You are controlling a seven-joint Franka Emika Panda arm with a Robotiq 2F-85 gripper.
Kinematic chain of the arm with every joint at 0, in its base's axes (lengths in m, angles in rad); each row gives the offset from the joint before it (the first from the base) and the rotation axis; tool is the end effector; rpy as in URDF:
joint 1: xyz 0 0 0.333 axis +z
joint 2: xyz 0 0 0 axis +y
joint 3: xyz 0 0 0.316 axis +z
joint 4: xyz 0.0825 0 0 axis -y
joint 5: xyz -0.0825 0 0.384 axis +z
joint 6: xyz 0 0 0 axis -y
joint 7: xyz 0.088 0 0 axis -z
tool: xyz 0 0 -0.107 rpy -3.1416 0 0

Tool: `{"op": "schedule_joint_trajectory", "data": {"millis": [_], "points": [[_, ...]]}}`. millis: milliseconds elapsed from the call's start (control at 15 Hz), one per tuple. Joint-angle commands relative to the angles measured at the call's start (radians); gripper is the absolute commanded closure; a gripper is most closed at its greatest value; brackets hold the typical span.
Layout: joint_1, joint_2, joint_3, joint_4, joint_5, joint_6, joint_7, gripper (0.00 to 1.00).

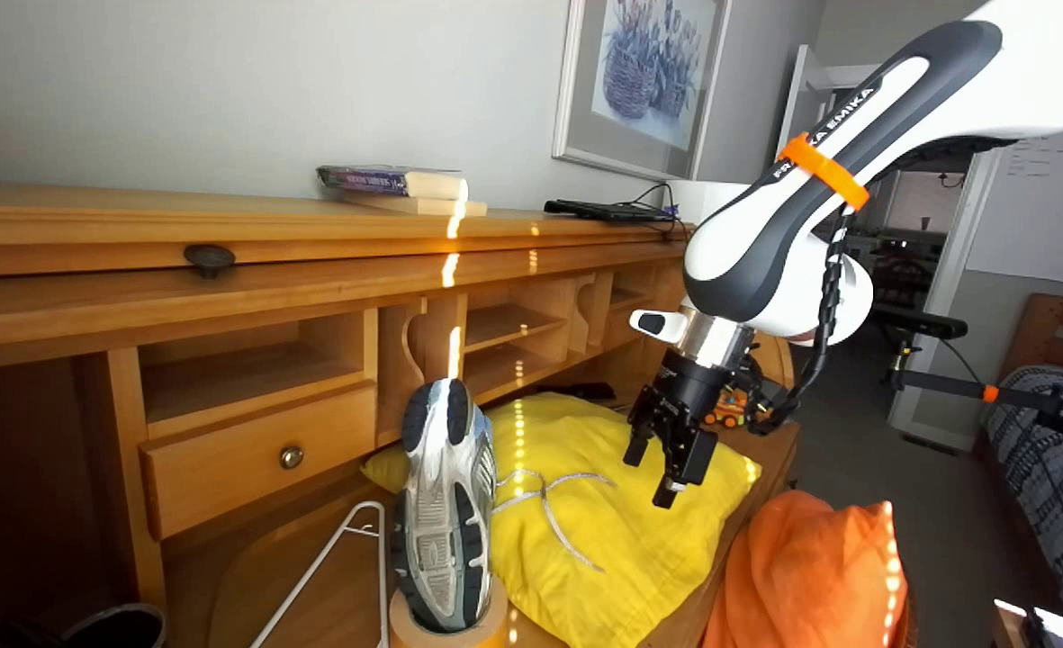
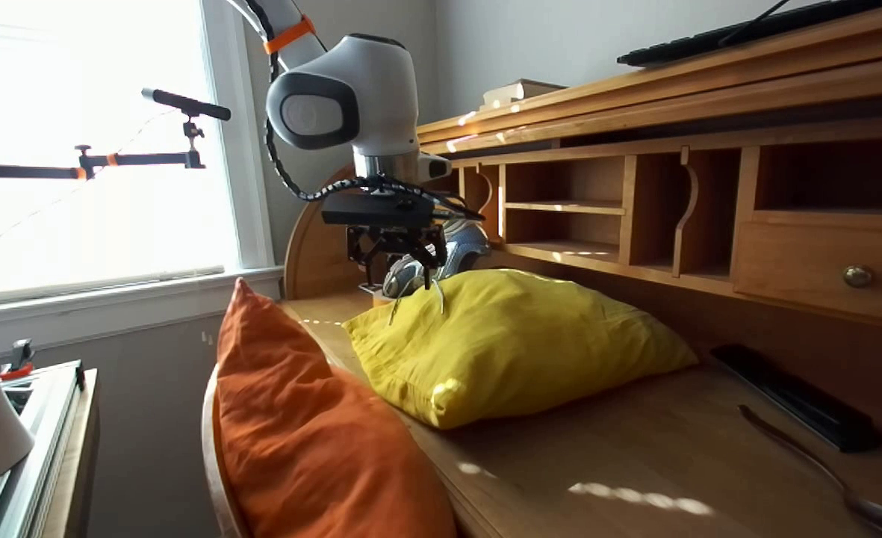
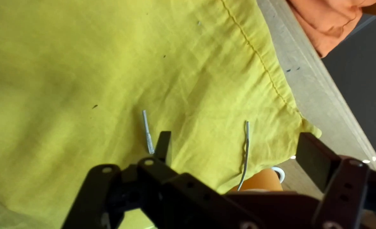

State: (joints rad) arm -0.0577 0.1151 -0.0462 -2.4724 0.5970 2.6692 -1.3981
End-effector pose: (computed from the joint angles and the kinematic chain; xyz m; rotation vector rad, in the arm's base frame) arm 0.4782 -0.0669 0.2523 -2.7469 -1.1143 -0.3773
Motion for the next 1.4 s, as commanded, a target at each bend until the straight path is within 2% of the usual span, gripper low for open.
{"op": "schedule_joint_trajectory", "data": {"millis": [0, 733, 1333], "points": [[-0.011, 0.061, 0.016, 0.036, 0.083, 0.042, -0.108, 0.0], [-0.023, 0.166, 0.065, 0.109, 0.329, 0.129, -0.263, 0.0], [-0.013, 0.19, 0.073, 0.119, 0.371, 0.092, -0.234, 0.0]]}}
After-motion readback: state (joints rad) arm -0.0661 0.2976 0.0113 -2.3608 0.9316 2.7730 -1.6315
